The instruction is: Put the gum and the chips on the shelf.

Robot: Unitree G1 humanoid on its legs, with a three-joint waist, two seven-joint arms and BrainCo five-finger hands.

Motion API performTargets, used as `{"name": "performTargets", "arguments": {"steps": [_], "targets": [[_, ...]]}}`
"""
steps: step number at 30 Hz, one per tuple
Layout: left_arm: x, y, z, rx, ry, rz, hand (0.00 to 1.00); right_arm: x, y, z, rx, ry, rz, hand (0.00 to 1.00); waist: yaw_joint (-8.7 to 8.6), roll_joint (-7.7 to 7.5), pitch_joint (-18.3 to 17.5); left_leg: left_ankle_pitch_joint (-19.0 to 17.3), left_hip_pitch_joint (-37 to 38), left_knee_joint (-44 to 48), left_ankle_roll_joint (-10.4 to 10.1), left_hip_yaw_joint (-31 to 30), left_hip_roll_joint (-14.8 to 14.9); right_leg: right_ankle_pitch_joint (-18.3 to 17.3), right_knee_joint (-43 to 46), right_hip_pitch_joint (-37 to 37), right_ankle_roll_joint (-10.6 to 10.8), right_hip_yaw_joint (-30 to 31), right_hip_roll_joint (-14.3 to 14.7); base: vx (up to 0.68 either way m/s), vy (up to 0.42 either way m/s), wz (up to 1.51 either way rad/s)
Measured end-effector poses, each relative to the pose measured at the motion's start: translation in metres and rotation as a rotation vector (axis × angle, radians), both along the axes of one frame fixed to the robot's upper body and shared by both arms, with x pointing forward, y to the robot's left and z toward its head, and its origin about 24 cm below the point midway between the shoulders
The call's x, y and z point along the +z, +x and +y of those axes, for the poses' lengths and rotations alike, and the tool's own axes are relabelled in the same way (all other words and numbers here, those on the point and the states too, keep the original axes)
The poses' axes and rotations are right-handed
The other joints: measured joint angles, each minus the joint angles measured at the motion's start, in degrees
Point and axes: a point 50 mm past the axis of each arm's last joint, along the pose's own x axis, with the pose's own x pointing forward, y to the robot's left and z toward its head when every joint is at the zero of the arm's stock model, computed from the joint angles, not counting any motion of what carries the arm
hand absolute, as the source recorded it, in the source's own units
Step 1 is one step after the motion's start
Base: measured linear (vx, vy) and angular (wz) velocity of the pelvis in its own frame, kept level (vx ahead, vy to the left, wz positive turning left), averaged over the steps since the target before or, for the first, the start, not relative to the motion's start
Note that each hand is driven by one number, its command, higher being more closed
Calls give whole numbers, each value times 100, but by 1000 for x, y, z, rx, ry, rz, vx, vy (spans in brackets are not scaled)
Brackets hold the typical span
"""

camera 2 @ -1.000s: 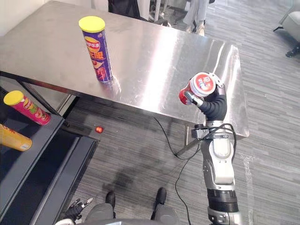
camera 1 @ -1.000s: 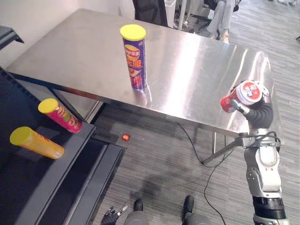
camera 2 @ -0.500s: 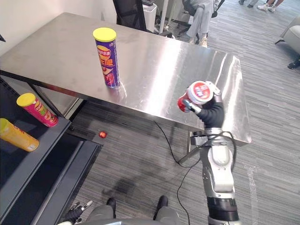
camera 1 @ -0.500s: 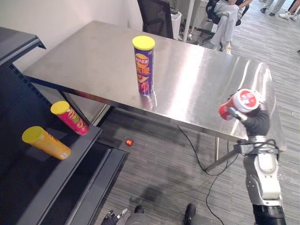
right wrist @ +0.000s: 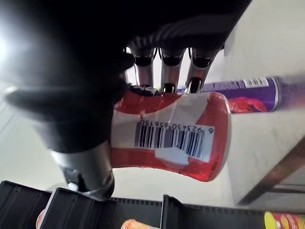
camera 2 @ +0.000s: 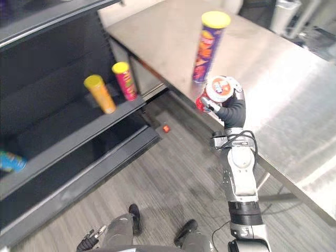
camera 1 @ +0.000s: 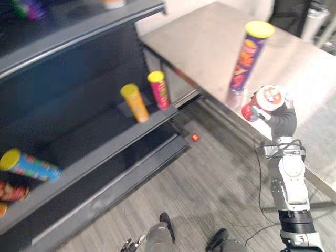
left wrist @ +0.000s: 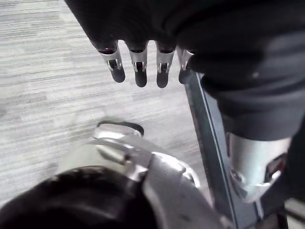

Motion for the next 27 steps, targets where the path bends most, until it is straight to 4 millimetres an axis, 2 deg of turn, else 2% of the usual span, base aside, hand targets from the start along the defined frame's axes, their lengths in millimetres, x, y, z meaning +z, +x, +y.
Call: {"name": "performTargets", "arguments": {"steps": [1,3,5,7,11,15,23,27], "targets": [[-2,-8,-4,28,-18,21,0,-6,-1,0,-7,17,20,100,-14,14,1,-324,138,380,-119,78,149,-24,161,-11,-35,-149,-45,-68,-14,76],[-3,-14,-6,45,-26,33,0,-13,-6,-8,-38,8,46,100,-112,87,-36,-285,435,-127,-372,126,149,-31,391,-38,-34,-436,-143,-97,82,83],[-3,-10,-4,22,-20,28,0,-14,-10,-22,-97,24,50,100,-287,86,-41,-228,341,-687,-539,144,-92,-87,709,-181,25,-840,-457,-156,194,93],[-3,-9,-1,-11,-2,39,0,-19,-13,-28,-128,34,70,100,-310,12,-37,-156,310,-892,-463,153,-322,-68,913,-211,58,-983,-757,-152,218,63],[-5,-15,-1,-26,-2,76,0,-24,-14,-26,-132,10,98,100,-311,-20,-45,-147,435,-932,-316,161,-600,75,973,-91,176,-956,-1019,-73,189,18],[-4,-14,4,-32,9,75,0,-30,-16,-25,-138,2,130,100,-312,-111,-71,-57,433,-974,-295,139,-655,140,916,-84,187,-944,-1018,-22,87,3],[-3,-11,3,-48,10,65,0,-32,-16,-25,-151,-4,140,100,-270,-103,-78,353,706,-1556,-307,-28,-746,141,872,3,187,-929,-917,22,6,5],[-2,-6,3,-65,14,48,0,-34,-14,-19,-133,-24,153,100,-148,-104,-75,340,699,-1432,-316,-163,-756,145,847,142,190,-916,-917,25,7,18]]}}
